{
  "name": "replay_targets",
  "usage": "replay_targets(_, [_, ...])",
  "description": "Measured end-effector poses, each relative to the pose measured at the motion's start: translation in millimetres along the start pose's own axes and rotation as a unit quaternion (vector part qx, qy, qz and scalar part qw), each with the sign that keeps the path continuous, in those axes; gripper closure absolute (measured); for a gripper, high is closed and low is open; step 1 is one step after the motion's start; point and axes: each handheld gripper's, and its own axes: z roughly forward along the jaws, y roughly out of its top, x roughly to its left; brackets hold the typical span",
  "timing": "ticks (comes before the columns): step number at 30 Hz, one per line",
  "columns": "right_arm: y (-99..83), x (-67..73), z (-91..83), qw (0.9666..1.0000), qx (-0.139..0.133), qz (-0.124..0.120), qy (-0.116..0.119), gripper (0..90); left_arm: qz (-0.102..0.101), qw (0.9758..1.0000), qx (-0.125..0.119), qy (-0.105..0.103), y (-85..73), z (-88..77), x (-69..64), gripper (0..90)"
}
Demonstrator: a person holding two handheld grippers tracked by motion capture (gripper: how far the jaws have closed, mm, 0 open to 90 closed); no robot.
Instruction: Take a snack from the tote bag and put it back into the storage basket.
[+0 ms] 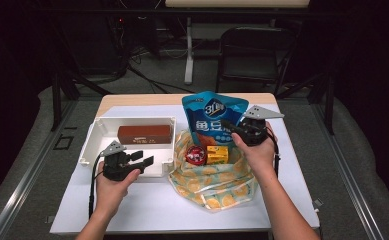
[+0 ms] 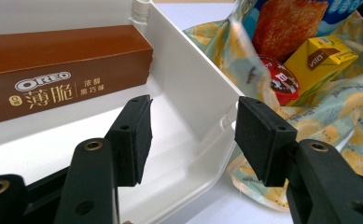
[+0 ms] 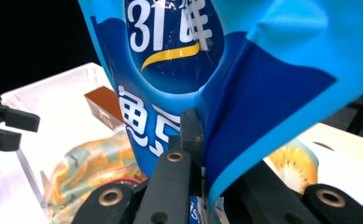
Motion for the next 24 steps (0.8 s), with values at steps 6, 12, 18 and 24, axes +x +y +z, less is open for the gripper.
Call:
replay_targets(6, [12.4, 3.0, -5.0, 0.9999, -0.012, -0.002, -0.004, 89.9, 0.004, 1.0000, -0.001, -0.001, 3.1, 2.1, -1.9, 46.2])
replay_targets(12, [27.5, 8.4, -6.8, 0.9997, -0.023, -0.004, -0.004, 90.0, 0.010, 0.9998, -0.017, -0.010, 12.7, 0.5, -5.3, 45.9])
replay_targets(18, [39.5, 16.7, -5.9, 0.9993, -0.037, -0.001, 0.007, 90.0, 0.023, 0.9992, -0.029, -0.016, 23.8, -0.3, -11.0, 44.8])
replay_targets(24, [48.0, 25.4, -2.2, 0.9990, -0.042, 0.002, 0.018, 90.0, 0.038, 0.9979, -0.048, -0.022, 40.6, -2.6, -16.8, 43.0])
